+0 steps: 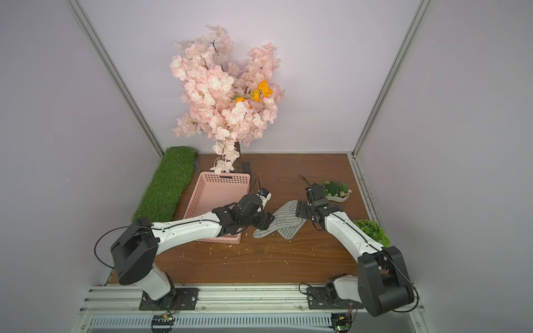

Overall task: Fold the square dishcloth
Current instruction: Place the cleaning item at the center of the board, then flatten out the cleaning item at the center of the board.

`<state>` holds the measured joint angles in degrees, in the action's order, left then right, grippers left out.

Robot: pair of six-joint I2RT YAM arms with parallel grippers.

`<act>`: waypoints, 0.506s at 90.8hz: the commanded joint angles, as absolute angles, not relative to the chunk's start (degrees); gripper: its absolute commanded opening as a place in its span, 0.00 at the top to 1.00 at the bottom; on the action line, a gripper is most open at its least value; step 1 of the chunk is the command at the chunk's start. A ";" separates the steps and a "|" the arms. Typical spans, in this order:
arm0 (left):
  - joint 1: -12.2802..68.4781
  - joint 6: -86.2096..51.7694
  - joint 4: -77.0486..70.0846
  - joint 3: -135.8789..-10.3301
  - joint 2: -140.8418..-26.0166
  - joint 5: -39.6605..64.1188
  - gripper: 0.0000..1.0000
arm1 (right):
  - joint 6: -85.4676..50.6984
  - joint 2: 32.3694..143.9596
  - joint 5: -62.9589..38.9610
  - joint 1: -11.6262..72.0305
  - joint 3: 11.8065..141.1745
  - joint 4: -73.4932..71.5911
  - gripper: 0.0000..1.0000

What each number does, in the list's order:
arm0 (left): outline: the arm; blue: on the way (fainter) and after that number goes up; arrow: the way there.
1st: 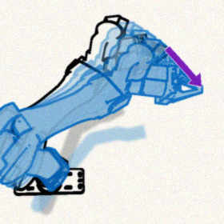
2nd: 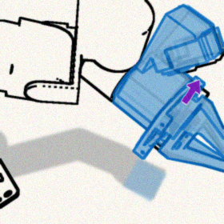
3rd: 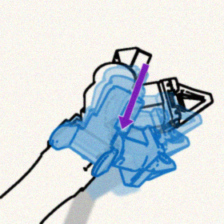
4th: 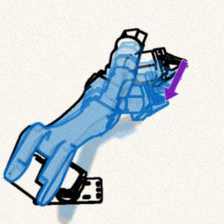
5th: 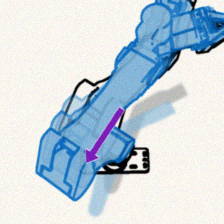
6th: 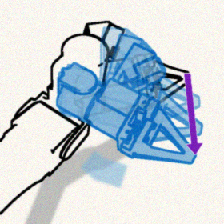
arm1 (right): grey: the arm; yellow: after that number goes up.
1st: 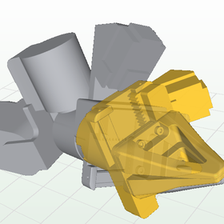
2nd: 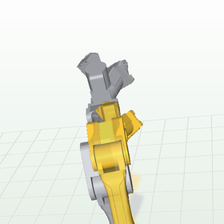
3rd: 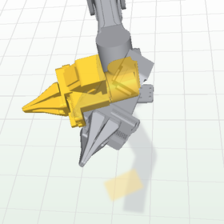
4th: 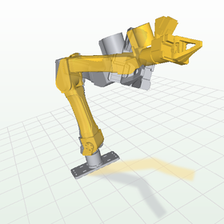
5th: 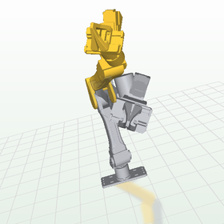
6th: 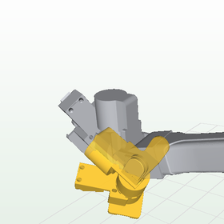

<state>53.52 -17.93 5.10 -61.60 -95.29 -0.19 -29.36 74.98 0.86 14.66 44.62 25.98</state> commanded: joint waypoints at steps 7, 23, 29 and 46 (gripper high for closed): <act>55.37 -9.27 8.46 -57.29 -94.86 0.04 0.35 | -30.72 76.15 -2.77 14.56 43.15 24.43 0.29; 55.37 -8.79 9.78 -53.78 -92.53 -2.43 0.34 | -30.50 78.01 -5.47 14.24 42.90 23.38 0.37; 55.37 -8.38 9.80 -52.82 -91.83 -2.54 0.33 | -30.58 78.78 -6.27 14.16 42.81 22.68 0.39; 55.71 -8.45 10.32 -52.17 -93.51 -4.02 0.32 | -30.42 81.58 -6.46 13.98 42.88 20.92 0.42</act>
